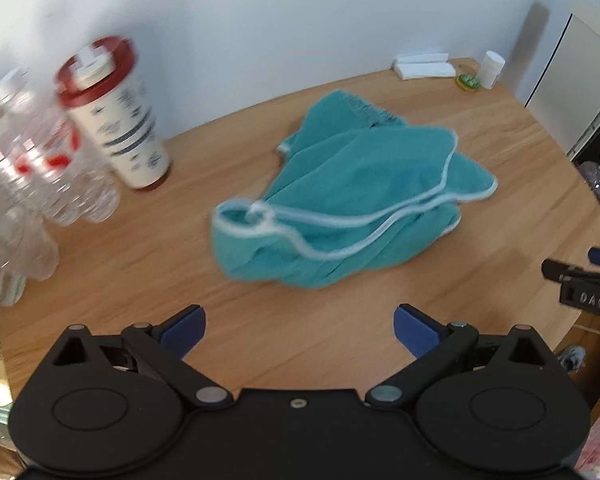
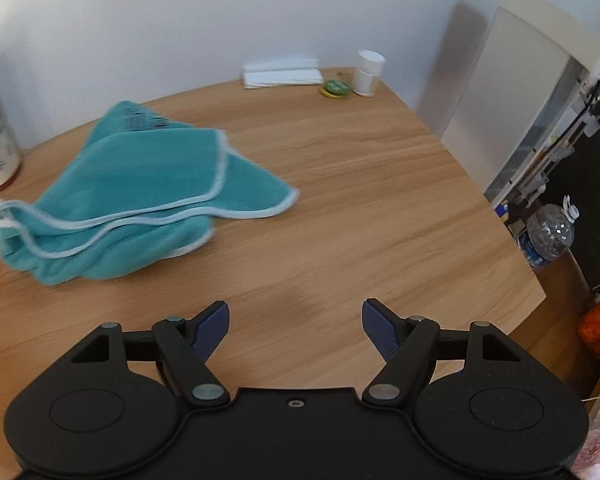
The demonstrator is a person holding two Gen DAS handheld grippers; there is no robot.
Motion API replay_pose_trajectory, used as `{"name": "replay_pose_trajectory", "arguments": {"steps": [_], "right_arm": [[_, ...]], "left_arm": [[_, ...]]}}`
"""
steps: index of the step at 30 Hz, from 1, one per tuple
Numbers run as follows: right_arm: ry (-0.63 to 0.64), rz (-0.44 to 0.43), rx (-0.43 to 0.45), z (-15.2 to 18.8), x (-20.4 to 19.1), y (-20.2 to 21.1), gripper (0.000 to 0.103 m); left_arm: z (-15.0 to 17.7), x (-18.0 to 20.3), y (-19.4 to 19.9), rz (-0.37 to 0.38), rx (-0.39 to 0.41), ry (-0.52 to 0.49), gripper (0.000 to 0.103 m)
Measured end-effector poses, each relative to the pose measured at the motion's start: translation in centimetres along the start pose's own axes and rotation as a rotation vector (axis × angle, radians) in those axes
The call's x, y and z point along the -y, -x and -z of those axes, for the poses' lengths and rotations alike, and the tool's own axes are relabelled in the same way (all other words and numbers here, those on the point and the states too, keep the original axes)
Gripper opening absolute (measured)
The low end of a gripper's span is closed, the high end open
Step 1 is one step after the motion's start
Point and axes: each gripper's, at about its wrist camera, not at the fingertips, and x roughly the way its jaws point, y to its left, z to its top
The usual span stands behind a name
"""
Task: Fold towel
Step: 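Grasp a towel edge with the right tool while the left tool grasps another edge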
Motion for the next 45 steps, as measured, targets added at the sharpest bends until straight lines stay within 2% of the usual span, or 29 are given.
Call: {"name": "replay_pose_trajectory", "arguments": {"steps": [6, 10, 14, 18, 24, 26, 28, 30, 35, 37, 38, 39, 43, 45], "right_arm": [[0.045, -0.039, -0.020, -1.9, 3.1, -3.3, 0.078], [0.094, -0.090, -0.012, -3.6, 4.5, -5.6, 0.078], [0.129, -0.166, 0.016, -5.1, 5.3, -7.0, 0.078], [0.168, -0.204, 0.034, -6.0, 5.6, -8.2, 0.078], [0.202, -0.303, 0.030, -7.3, 5.9, -10.2, 0.074], [0.230, -0.325, 0.048, -7.8, 5.8, -10.9, 0.072], [0.235, -0.341, 0.046, -8.1, 5.7, -11.4, 0.064], [0.219, -0.396, 0.029, -8.5, 5.8, -12.0, 0.060], [0.246, -0.531, 0.044, -9.0, 5.2, -12.5, 0.059], [0.274, -0.561, 0.052, -9.0, 4.5, -12.7, 0.059], [0.293, -0.574, 0.055, -9.0, 4.1, -12.9, 0.059], [0.302, -0.581, 0.055, -9.0, 3.9, -13.0, 0.059], [0.401, -0.607, 0.064, -9.1, 1.9, -13.5, 0.059], [0.464, -0.602, 0.075, -8.7, 1.2, -13.4, 0.055]], "left_arm": [[-4.6, 5.2, -2.0, 0.002, 0.095, -0.049, 0.103], [-7.5, 7.8, -4.6, 0.062, 0.098, -0.017, 0.102], [-9.0, 10.4, -6.8, 0.070, 0.110, -0.052, 0.102], [-9.9, 12.4, -8.9, 0.041, 0.112, -0.111, 0.102], [-11.0, 13.6, -10.8, 0.053, 0.136, -0.187, 0.102], [-11.4, 14.0, -11.4, 0.052, 0.140, -0.227, 0.094], [-11.7, 14.5, -12.4, 0.058, 0.126, -0.276, 0.080], [-12.1, 14.9, -13.3, 0.068, 0.107, -0.317, 0.068], [-12.4, 15.0, -14.1, 0.105, 0.102, -0.422, 0.053], [-12.5, 15.1, -14.7, 0.108, 0.069, -0.457, 0.036], [-12.5, 15.1, -15.0, 0.100, 0.055, -0.468, 0.032], [-12.5, 15.1, -15.3, 0.093, 0.041, -0.480, 0.023], [-12.3, 14.5, -15.4, 0.106, 0.030, -0.476, 0.018], [-12.1, 14.2, -15.3, 0.115, 0.031, -0.467, 0.014]]}}
